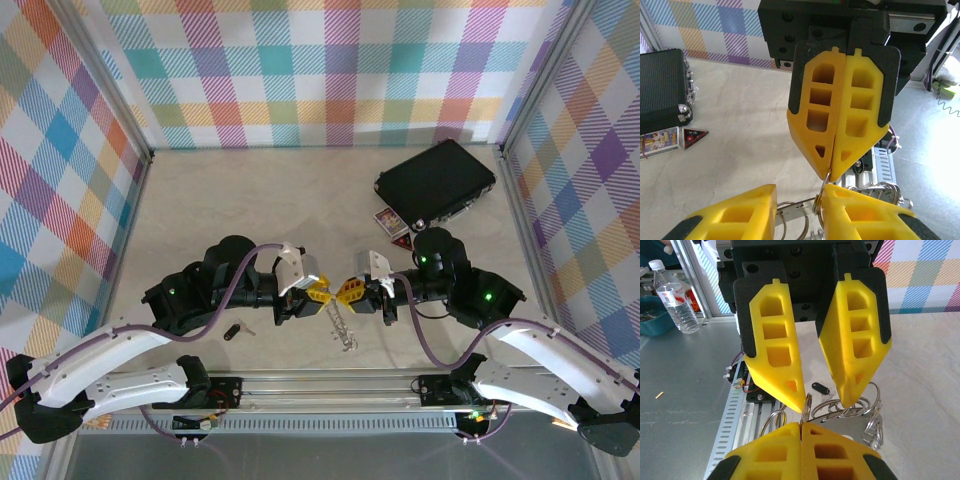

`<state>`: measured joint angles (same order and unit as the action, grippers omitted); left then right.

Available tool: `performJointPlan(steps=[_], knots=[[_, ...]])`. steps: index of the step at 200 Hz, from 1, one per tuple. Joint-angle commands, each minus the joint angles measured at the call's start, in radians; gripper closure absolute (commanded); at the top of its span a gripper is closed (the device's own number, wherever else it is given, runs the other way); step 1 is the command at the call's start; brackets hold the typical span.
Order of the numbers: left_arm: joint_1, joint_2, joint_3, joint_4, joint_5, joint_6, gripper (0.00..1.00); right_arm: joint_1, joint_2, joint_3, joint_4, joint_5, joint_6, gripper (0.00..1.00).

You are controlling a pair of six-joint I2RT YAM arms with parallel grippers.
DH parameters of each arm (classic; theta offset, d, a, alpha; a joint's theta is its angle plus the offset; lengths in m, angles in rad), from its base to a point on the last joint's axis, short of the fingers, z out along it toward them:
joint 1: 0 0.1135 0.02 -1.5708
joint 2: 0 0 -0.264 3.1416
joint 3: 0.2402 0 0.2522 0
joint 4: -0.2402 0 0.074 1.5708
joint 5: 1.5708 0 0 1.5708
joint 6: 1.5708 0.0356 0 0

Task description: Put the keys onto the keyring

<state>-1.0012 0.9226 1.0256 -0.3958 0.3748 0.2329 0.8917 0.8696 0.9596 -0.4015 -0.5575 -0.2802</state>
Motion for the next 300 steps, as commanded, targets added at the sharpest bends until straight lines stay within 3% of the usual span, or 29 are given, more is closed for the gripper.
performJointPlan(steps=[1, 20, 43, 93, 190, 300], knots=[[-0.013, -0.017, 0.028, -0.011, 0.03, 0.006, 0.7, 0.005, -0.006, 0.042, 0.011, -0.038, -0.032, 1.0], [-0.013, -0.038, 0.024, -0.006, 0.028, -0.003, 0.65, 0.006, -0.006, 0.042, 0.01, -0.035, -0.032, 1.0], [-0.013, -0.074, 0.015, 0.0, 0.001, -0.015, 0.65, 0.007, -0.005, 0.042, 0.01, -0.036, -0.034, 1.0], [-0.012, -0.074, 0.006, -0.022, -0.102, 0.003, 0.79, 0.009, 0.0, 0.045, 0.01, -0.038, -0.039, 1.0], [-0.013, -0.03, 0.005, -0.021, 0.009, 0.018, 0.82, 0.013, -0.001, 0.042, 0.023, -0.027, -0.036, 1.0], [-0.013, -0.077, -0.022, -0.021, 0.003, -0.017, 0.8, 0.012, -0.001, 0.042, 0.031, -0.017, -0.031, 1.0]])
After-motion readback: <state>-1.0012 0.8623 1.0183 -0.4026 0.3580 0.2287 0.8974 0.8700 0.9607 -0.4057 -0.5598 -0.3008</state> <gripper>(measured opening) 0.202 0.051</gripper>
